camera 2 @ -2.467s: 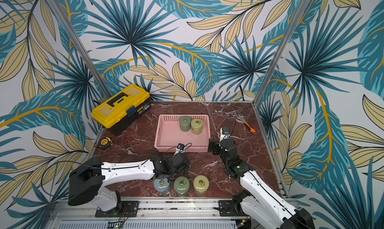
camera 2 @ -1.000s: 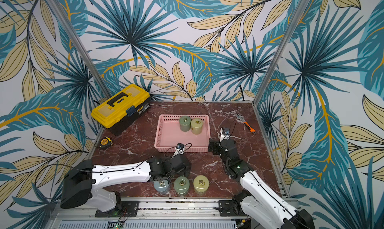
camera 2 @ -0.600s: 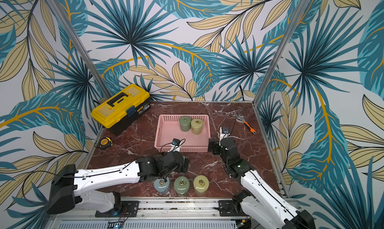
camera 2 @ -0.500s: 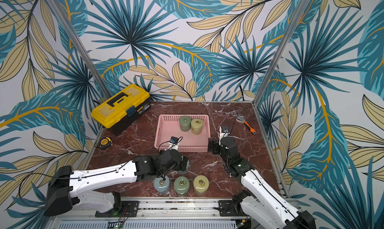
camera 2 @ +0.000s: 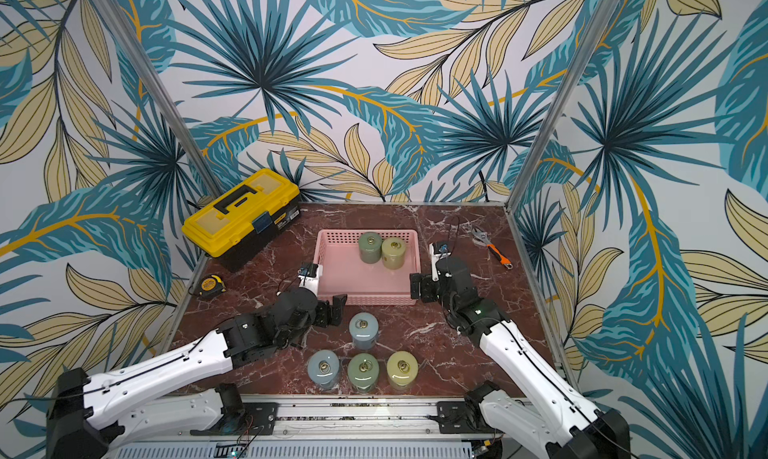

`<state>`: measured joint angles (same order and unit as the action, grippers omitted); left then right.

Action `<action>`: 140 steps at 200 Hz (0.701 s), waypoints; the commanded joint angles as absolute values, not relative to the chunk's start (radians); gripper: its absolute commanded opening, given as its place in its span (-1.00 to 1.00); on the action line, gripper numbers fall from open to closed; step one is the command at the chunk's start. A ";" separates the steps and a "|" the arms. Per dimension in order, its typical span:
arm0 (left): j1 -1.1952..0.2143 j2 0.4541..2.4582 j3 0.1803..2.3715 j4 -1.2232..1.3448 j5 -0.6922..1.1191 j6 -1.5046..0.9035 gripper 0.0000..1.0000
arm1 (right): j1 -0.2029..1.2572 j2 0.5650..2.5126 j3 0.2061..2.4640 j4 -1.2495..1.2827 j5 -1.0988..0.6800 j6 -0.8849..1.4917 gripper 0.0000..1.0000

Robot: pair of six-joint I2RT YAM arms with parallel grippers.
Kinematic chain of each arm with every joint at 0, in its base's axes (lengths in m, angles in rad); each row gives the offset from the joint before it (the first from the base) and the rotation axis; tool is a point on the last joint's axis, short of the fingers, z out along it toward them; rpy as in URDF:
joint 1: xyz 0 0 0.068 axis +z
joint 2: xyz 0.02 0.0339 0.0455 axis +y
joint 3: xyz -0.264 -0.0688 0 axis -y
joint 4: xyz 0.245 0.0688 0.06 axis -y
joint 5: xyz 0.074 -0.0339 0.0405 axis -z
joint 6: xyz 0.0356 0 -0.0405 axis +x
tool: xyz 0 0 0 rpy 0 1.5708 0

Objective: Take the tea canister out of the basket
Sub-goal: Pick up the tea canister from the basket.

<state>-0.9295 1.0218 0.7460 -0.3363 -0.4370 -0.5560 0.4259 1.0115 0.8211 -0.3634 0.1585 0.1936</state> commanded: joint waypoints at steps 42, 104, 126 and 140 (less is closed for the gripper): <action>-0.755 0.819 0.516 -0.079 -0.307 -0.387 1.00 | 0.420 1.181 1.024 -0.561 0.102 0.128 0.99; -0.638 0.772 0.391 0.051 -0.265 -0.283 1.00 | 0.411 1.327 1.151 -0.619 0.083 0.085 0.98; -0.624 0.757 0.360 0.077 -0.278 -0.242 1.00 | 0.407 1.381 1.186 -0.621 0.083 0.072 0.98; -0.622 0.745 0.336 0.101 -0.301 -0.225 1.00 | 0.404 1.419 1.211 -0.621 0.084 0.063 0.99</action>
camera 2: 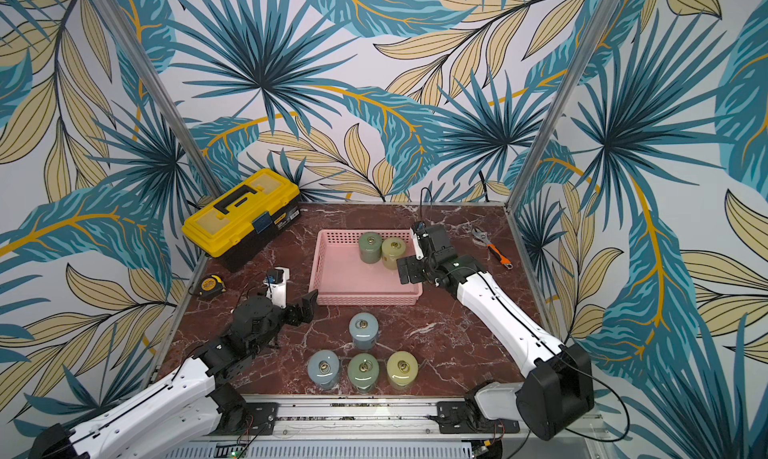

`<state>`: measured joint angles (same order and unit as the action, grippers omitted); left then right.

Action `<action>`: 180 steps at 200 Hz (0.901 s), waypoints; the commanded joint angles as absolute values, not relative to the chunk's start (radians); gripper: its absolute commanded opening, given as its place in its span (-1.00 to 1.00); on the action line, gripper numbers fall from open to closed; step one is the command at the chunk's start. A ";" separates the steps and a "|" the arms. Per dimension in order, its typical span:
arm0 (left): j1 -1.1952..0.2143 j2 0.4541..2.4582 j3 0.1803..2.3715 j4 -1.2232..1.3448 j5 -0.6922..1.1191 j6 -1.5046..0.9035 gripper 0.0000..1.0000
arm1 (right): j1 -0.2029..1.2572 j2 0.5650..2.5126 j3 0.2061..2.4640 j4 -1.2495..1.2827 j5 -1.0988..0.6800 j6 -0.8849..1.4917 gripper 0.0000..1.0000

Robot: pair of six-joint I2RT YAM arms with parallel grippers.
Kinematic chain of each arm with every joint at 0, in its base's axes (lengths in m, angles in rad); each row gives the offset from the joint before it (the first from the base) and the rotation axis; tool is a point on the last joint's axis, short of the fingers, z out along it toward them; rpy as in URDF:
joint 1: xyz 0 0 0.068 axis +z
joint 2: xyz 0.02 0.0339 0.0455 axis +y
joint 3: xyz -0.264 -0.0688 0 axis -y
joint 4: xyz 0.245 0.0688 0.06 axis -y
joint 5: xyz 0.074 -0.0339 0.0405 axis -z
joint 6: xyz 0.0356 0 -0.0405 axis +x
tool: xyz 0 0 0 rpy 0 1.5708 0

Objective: Take the tea canister out of the basket
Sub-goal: Pick up the tea canister from the basket.

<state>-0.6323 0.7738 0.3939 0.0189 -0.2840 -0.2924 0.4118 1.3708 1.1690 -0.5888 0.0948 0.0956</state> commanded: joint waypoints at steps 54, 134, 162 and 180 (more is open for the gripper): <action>-0.621 0.713 0.302 0.123 -0.358 -0.225 1.00 | 0.393 1.563 1.304 -0.620 0.085 0.038 0.98; -0.623 0.706 0.297 0.120 -0.382 -0.211 1.00 | 0.381 1.725 1.429 -0.616 0.055 0.006 0.98; -0.623 0.706 0.298 0.122 -0.381 -0.208 1.00 | 0.379 1.773 1.468 -0.614 0.042 0.001 0.99; -0.623 0.705 0.297 0.121 -0.382 -0.207 1.00 | 0.376 1.803 1.491 -0.615 0.036 -0.002 0.99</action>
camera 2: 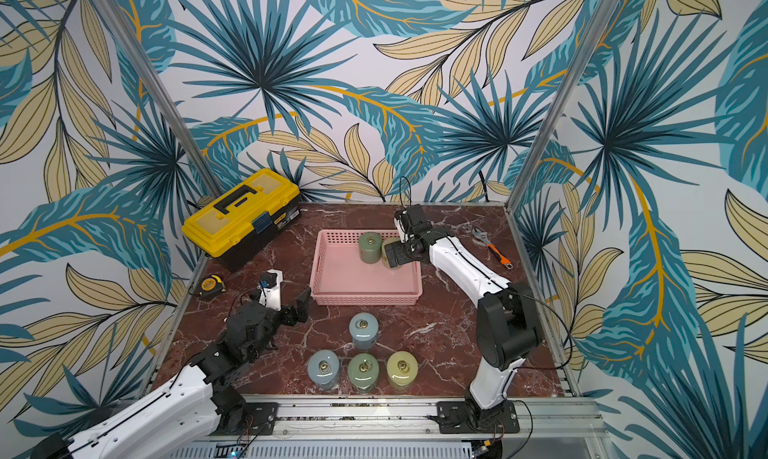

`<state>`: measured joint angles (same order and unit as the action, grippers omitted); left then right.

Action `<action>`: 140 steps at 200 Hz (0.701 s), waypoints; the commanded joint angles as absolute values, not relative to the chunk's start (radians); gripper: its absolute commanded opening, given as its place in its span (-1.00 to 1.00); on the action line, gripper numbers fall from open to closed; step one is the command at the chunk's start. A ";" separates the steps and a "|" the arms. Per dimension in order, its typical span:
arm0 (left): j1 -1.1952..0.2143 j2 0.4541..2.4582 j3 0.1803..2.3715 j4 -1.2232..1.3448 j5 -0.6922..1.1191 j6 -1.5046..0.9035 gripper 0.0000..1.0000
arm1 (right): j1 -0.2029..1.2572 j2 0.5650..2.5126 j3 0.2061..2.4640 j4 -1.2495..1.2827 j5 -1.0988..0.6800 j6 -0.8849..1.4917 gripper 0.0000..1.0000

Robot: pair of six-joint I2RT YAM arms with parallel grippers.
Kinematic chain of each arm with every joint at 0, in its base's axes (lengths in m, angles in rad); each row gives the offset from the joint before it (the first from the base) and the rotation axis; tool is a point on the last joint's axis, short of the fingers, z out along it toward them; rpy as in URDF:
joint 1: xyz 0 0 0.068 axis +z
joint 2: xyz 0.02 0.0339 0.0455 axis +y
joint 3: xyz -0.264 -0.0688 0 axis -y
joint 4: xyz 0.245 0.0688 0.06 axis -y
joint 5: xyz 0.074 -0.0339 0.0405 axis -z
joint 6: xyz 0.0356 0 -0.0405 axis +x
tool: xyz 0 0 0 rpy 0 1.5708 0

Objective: Take the tea canister out of the basket
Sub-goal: Pick up the tea canister from the basket.

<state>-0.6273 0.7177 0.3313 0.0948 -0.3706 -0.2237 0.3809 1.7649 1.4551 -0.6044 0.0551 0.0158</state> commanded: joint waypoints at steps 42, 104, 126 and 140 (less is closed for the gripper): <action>-0.623 0.707 0.296 0.127 -0.384 -0.205 1.00 | 0.373 1.867 1.539 -0.615 0.024 -0.011 0.99; -0.622 0.711 0.290 0.142 -0.386 -0.202 1.00 | 0.368 1.948 1.604 -0.614 0.005 -0.008 0.99; -0.623 0.714 0.290 0.146 -0.387 -0.202 1.00 | 0.368 1.975 1.625 -0.614 0.000 -0.008 0.99; -0.622 0.716 0.289 0.149 -0.387 -0.203 1.00 | 0.368 1.989 1.635 -0.614 -0.004 -0.006 0.99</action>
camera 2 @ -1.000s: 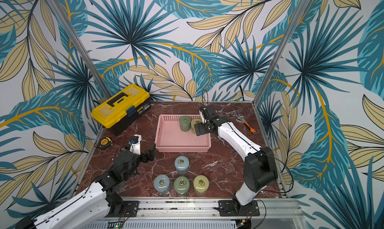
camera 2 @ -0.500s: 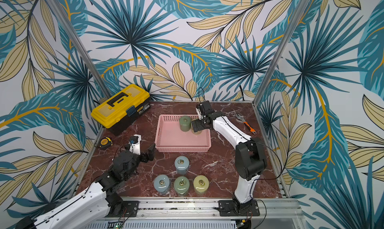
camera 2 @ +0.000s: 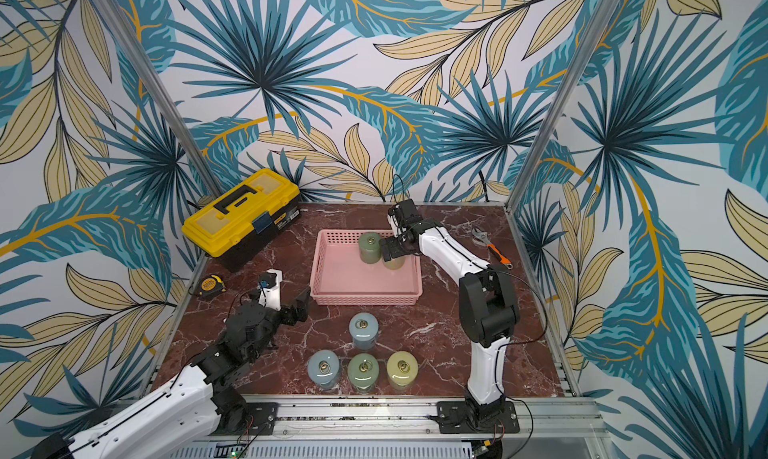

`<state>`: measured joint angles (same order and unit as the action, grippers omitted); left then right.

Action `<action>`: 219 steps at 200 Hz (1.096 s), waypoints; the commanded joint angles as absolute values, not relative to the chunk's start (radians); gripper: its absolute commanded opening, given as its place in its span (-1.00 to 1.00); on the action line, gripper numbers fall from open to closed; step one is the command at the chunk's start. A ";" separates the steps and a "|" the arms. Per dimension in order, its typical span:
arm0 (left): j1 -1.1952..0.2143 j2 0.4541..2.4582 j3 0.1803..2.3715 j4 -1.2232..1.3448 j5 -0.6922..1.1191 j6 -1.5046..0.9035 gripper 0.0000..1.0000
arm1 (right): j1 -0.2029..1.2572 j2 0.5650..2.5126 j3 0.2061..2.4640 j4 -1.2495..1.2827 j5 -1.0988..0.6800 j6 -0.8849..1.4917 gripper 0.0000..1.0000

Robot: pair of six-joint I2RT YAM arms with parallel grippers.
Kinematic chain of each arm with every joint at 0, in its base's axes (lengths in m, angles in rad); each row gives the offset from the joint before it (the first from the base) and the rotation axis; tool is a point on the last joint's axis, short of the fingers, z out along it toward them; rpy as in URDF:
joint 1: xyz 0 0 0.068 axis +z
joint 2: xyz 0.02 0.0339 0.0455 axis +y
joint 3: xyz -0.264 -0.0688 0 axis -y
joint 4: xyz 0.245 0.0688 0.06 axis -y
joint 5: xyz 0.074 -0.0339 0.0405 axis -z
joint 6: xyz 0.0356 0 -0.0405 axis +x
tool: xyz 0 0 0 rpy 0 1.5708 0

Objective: Take the tea canister out of the basket
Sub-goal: Pick up the tea canister from the basket.

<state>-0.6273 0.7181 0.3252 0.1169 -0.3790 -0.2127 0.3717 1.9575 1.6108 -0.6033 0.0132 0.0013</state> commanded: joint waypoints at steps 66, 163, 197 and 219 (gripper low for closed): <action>-0.623 0.718 0.288 0.153 -0.387 -0.201 1.00 | 0.366 2.049 1.676 -0.612 -0.011 -0.007 0.98; -0.623 0.719 0.287 0.156 -0.387 -0.201 1.00 | 0.361 2.112 1.725 -0.611 -0.017 -0.006 0.97; -0.623 0.719 0.287 0.159 -0.387 -0.201 1.00 | 0.356 2.123 1.736 -0.613 -0.027 -0.006 0.93; -0.623 0.720 0.287 0.160 -0.387 -0.199 1.00 | 0.353 2.125 1.736 -0.612 -0.035 -0.006 0.88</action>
<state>-0.6273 0.7193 0.3252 0.1268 -0.3813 -0.2123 0.3592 2.1101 1.7218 -0.6041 -0.0143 -0.0010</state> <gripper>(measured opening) 0.999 0.953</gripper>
